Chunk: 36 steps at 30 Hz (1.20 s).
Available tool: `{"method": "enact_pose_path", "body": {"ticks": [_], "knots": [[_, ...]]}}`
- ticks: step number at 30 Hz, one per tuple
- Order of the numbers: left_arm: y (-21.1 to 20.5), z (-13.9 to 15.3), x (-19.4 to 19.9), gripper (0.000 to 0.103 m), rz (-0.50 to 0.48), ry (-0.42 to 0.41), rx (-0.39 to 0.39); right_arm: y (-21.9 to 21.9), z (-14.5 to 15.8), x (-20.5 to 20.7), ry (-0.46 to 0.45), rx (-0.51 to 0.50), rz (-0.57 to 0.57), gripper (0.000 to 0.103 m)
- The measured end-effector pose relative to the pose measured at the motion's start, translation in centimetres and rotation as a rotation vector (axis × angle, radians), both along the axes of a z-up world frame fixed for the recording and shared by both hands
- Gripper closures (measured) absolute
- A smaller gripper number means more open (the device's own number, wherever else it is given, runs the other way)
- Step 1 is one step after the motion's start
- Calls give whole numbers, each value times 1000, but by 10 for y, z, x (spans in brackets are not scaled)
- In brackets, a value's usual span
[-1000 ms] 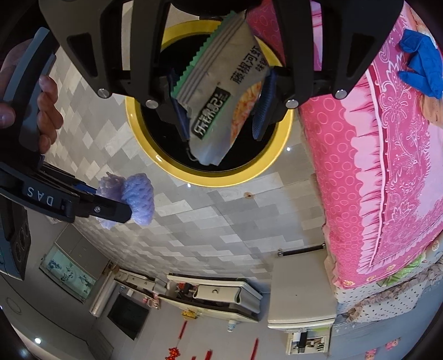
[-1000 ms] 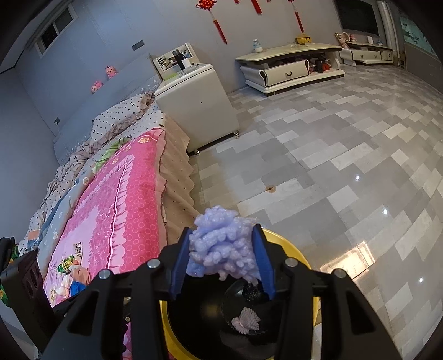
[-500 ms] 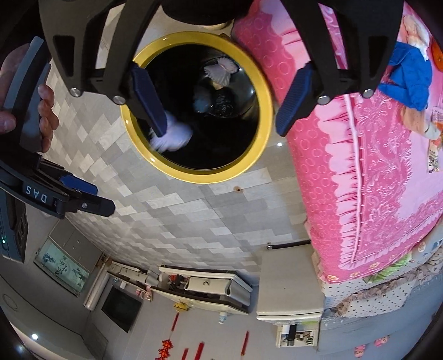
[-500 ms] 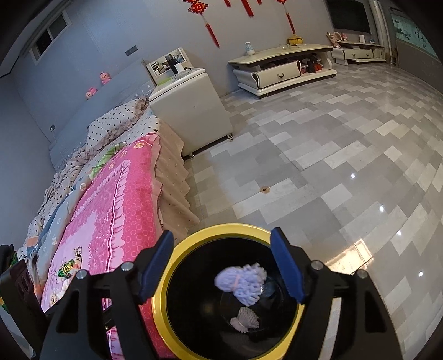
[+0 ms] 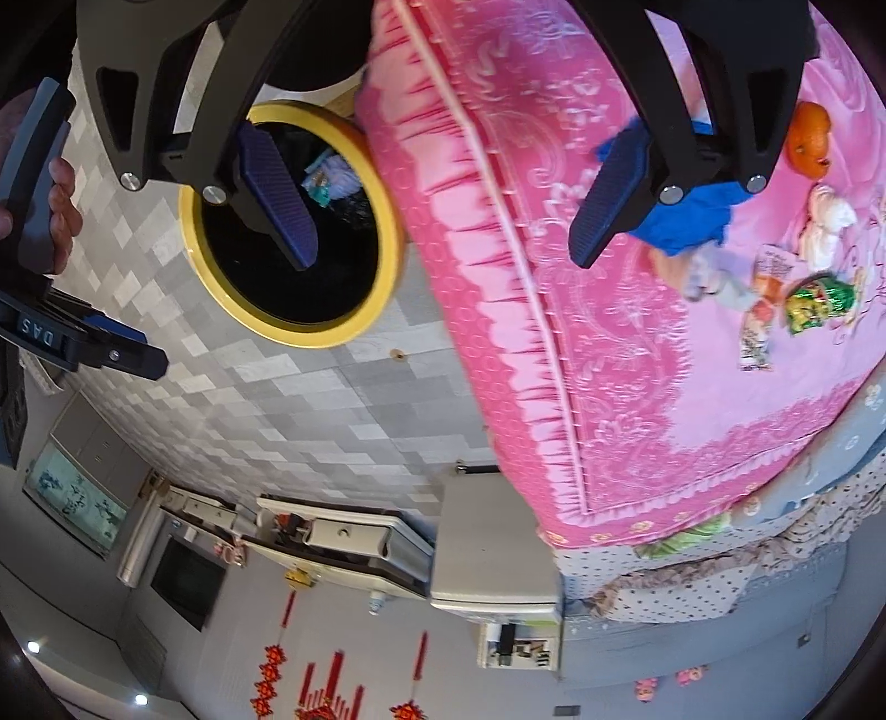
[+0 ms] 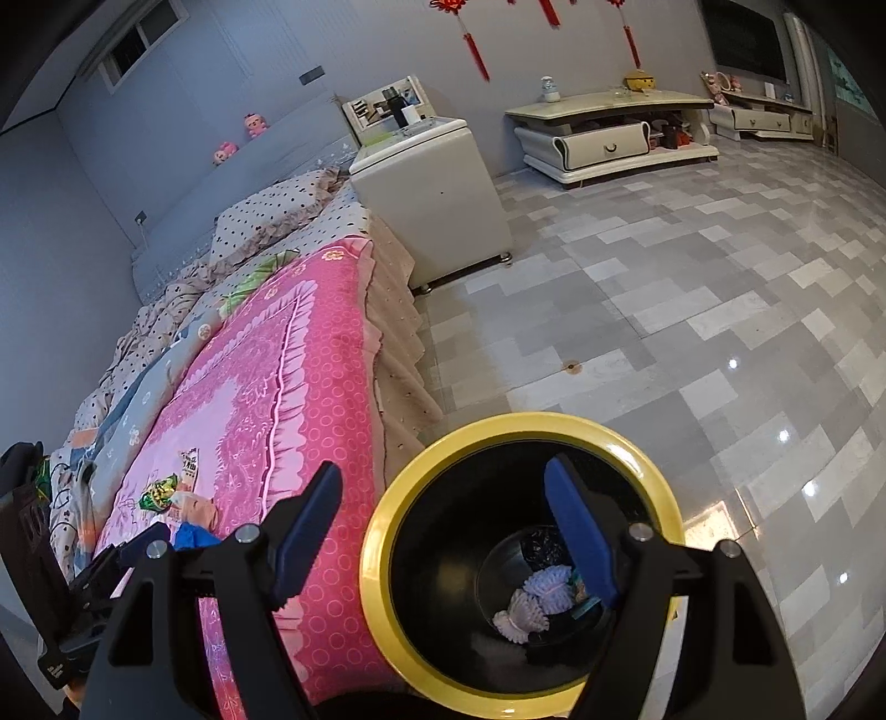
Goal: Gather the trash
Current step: 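Move both tools back over the remaining trash on the bed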
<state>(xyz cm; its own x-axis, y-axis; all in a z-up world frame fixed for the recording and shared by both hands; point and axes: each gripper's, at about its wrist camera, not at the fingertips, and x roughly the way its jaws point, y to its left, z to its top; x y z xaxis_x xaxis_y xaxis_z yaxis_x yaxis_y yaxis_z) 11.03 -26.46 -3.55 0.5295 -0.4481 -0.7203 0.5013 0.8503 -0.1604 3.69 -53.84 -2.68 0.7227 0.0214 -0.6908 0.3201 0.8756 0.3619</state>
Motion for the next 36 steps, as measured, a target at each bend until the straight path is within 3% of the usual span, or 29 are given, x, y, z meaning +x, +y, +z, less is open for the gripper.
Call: {"method": "enact_pose_path", "body": {"ticks": [21,36], "knots": [[172,-8,31,15,272,0,57,132,13,54,2,-40,275,31],[241,-40,37,15,364,54,78,214,-5,86,56,-76,439,31]]}}
